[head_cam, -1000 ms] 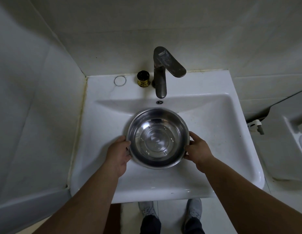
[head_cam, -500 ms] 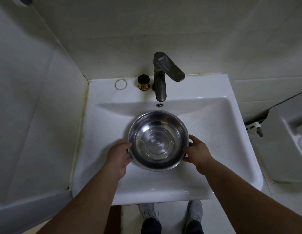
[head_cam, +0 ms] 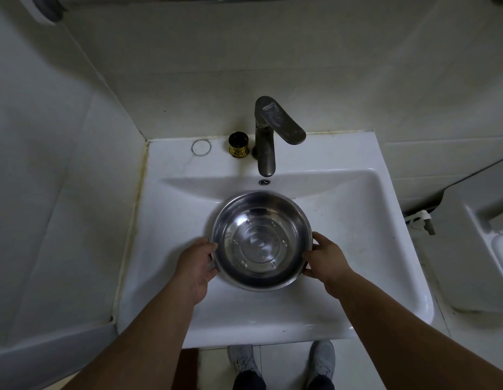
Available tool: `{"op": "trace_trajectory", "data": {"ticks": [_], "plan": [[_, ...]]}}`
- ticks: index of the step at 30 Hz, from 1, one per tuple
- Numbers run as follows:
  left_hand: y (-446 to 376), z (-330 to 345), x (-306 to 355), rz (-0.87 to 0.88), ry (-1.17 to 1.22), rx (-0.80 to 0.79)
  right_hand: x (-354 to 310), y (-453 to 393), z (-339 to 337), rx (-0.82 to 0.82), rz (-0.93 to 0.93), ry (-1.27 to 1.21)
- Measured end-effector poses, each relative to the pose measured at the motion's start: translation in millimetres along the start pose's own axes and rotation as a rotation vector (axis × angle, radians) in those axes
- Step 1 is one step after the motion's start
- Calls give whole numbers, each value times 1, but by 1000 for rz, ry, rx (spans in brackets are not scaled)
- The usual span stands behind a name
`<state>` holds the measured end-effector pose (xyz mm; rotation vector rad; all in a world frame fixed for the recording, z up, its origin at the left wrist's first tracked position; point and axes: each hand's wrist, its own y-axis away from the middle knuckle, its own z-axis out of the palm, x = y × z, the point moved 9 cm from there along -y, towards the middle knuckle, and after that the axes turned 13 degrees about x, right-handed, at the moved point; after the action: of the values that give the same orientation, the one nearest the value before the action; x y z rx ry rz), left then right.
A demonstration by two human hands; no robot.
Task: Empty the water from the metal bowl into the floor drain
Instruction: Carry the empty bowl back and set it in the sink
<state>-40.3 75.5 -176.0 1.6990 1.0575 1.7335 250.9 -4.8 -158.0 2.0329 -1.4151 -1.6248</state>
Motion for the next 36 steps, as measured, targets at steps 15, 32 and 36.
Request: {"op": "trace_trajectory", "data": {"ticks": [15, 32, 36], "plan": [[4, -3, 0, -1, -40, 28, -1, 2, -3, -13, 34, 9], [25, -13, 9, 3, -96, 90, -4, 14, -11, -43, 19, 50], [32, -20, 13, 34, -129, 138, -11, 21, -19, -41, 1, 61]]}}
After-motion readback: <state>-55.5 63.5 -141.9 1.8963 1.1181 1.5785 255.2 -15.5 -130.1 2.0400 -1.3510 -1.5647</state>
